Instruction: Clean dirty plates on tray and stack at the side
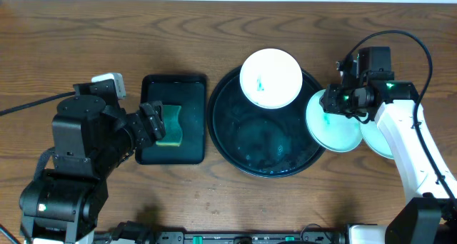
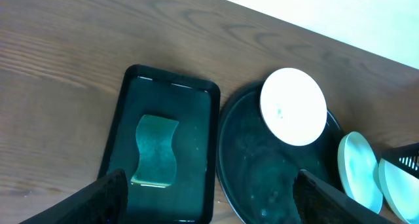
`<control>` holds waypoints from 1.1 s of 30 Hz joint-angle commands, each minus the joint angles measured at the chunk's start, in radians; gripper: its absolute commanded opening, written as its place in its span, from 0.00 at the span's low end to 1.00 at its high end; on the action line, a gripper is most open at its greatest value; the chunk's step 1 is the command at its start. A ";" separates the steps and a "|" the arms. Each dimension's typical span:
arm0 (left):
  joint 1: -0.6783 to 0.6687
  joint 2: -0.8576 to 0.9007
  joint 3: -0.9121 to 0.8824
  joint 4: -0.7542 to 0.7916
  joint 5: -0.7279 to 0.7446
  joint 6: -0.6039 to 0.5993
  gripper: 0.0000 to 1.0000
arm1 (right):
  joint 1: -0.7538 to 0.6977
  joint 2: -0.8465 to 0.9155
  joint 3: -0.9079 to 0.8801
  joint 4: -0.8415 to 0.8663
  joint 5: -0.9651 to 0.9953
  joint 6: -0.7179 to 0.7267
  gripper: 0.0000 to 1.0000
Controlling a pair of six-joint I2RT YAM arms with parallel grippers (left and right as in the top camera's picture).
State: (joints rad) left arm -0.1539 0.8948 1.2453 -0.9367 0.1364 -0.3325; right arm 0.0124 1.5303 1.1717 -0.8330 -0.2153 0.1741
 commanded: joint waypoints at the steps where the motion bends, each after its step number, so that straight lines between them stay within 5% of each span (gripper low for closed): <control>1: 0.003 -0.001 0.010 -0.001 0.010 0.011 0.81 | 0.002 -0.007 0.011 0.000 0.005 -0.003 0.32; 7: 0.003 -0.001 0.010 -0.001 0.010 0.011 0.81 | 0.003 -0.007 0.011 -0.022 0.034 0.015 0.32; 22: 0.003 -0.001 0.010 -0.001 0.010 0.011 0.81 | 0.158 -0.006 -0.108 0.021 0.092 -0.004 0.09; 28: 0.003 -0.001 0.010 -0.001 0.010 0.011 0.81 | 0.246 -0.006 -0.209 0.082 0.357 0.151 0.01; 33: 0.003 -0.001 0.010 -0.001 0.010 0.011 0.81 | 0.249 -0.006 -0.225 0.121 0.222 0.050 0.01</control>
State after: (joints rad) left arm -0.1539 0.8948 1.2453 -0.9367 0.1364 -0.3325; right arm 0.2565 1.5303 0.9493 -0.7254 0.0395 0.2584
